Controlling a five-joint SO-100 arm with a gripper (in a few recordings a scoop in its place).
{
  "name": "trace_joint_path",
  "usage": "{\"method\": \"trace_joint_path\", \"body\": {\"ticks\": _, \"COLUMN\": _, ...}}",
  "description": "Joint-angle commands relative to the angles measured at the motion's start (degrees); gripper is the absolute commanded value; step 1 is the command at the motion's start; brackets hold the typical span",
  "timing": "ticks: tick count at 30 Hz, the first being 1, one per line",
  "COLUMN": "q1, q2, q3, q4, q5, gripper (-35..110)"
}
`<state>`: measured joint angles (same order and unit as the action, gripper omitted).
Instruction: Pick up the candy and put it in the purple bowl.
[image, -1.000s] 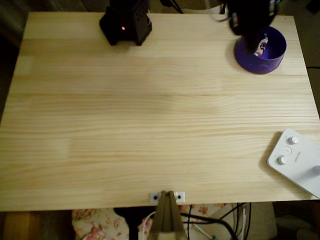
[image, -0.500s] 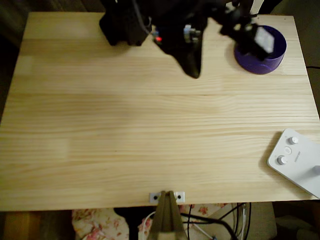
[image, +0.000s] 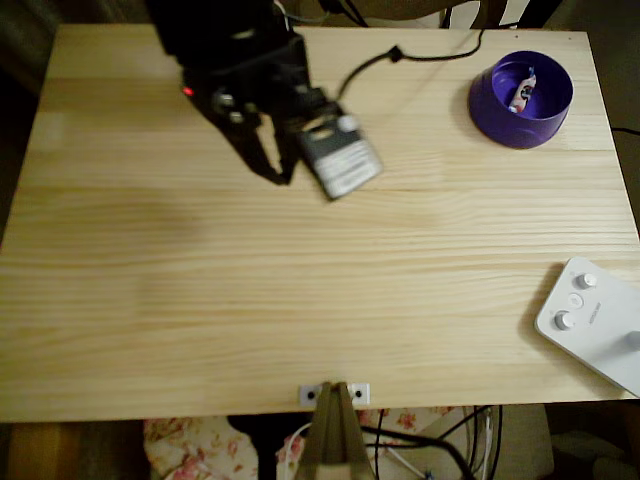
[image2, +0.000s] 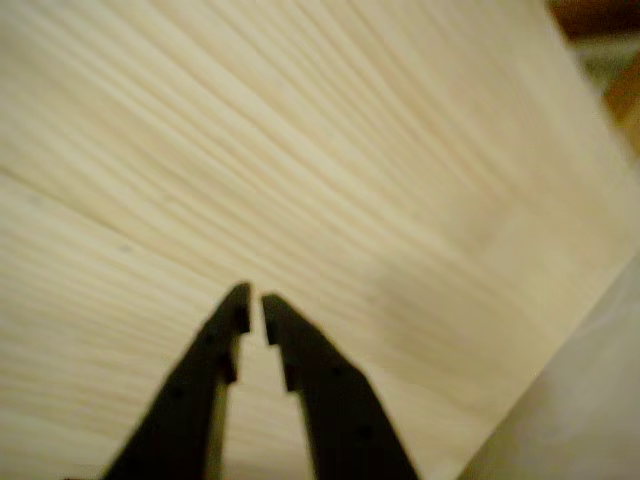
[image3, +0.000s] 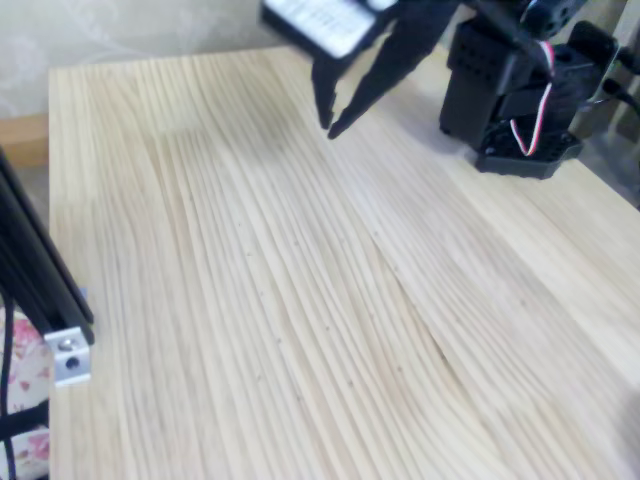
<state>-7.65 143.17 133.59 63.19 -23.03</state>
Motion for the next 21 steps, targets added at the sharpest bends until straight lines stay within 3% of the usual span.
{"method": "trace_joint_path", "body": {"ticks": 1, "q1": 4.66, "q2": 5.19, "q3": 1.14, "q4": -3.52, "q5": 5.36, "gripper": -1}}
{"method": "trace_joint_path", "body": {"ticks": 9, "q1": 10.2, "q2": 14.06, "q3": 9.23, "q4": -7.65, "q5": 17.31, "gripper": -1}}
{"method": "trace_joint_path", "body": {"ticks": 21, "q1": 16.08, "q2": 34.1, "q3": 26.72, "q4": -7.12, "q5": 18.19, "gripper": -1}}
